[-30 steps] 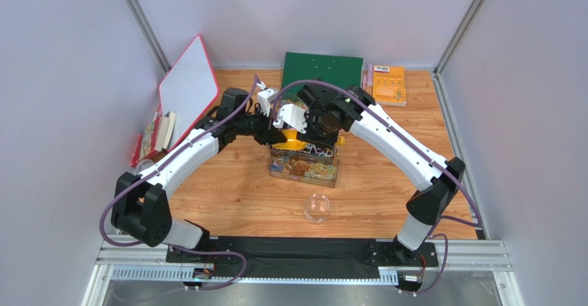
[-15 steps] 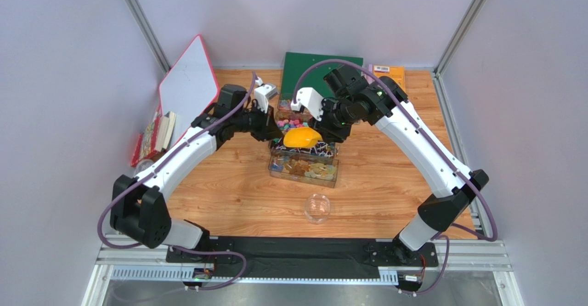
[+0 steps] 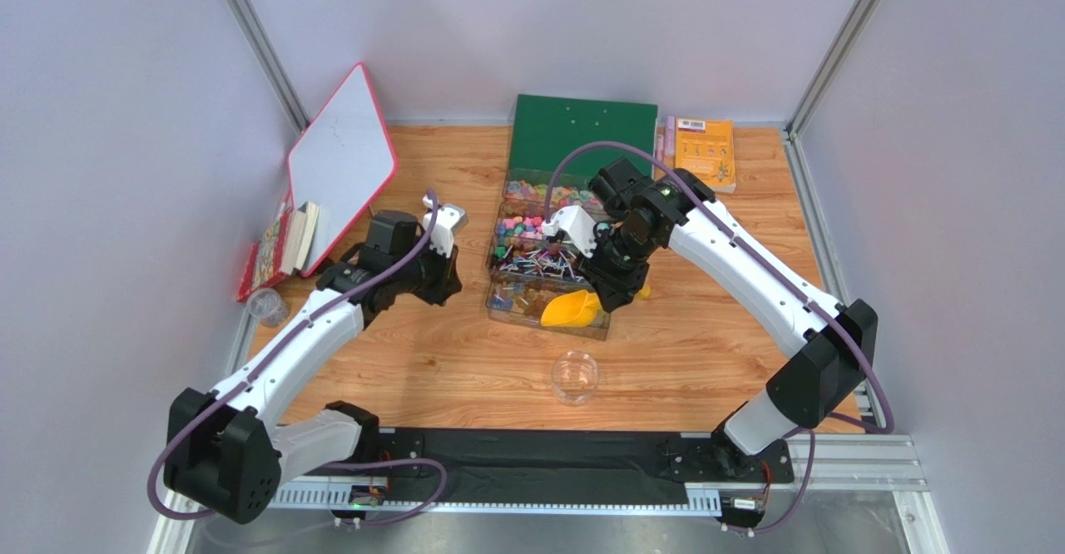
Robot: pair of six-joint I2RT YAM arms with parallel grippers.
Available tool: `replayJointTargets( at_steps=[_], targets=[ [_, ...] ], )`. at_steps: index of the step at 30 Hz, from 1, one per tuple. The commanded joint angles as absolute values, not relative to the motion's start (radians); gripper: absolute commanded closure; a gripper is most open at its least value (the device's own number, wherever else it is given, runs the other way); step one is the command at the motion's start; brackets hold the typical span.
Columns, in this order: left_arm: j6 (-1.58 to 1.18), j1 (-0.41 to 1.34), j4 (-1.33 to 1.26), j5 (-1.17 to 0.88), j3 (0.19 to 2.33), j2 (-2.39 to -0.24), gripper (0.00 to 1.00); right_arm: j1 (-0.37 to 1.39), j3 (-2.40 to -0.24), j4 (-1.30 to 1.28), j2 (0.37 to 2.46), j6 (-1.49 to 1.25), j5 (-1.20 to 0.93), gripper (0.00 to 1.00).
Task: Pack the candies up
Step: Scoop the fake candies from the storage box.
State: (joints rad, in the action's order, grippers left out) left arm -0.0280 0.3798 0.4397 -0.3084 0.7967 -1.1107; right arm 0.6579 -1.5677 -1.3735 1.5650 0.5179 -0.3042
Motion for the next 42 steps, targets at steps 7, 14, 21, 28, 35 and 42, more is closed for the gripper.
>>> replayJointTargets(
  at_steps=[7, 14, 21, 28, 35, 42],
  targets=[
    [-0.032, 0.379, 0.443, -0.293, 0.79, -1.198, 1.0, 0.627, -1.614, -1.588, 1.595, 0.505, -0.209, 1.0],
    [-0.066, 0.379, 0.396, -0.359, 0.833, -1.33, 1.0, 0.627, -1.577, -1.583, 1.635, 0.529, -0.101, 1.0],
    [-0.084, 0.382, 0.362, -0.397, 0.828, -1.387, 1.0, 0.652, -1.594, -1.572, 1.706, 0.537, -0.009, 1.0],
    [-0.11, 0.413, 0.334, -0.44, 0.815, -1.427, 1.0, 0.727, -1.615, -1.571, 1.767, 0.552, 0.044, 1.0],
    [-0.132, 0.449, 0.321, -0.483, 0.821, -1.457, 1.0, 0.744, -1.672, -1.563, 1.848, 0.549, 0.054, 1.0],
    [-0.146, 0.453, 0.305, -0.508, 0.808, -1.468, 1.0, 0.746, -1.724, -1.548, 1.924, 0.545, 0.04, 1.0]
  ],
)
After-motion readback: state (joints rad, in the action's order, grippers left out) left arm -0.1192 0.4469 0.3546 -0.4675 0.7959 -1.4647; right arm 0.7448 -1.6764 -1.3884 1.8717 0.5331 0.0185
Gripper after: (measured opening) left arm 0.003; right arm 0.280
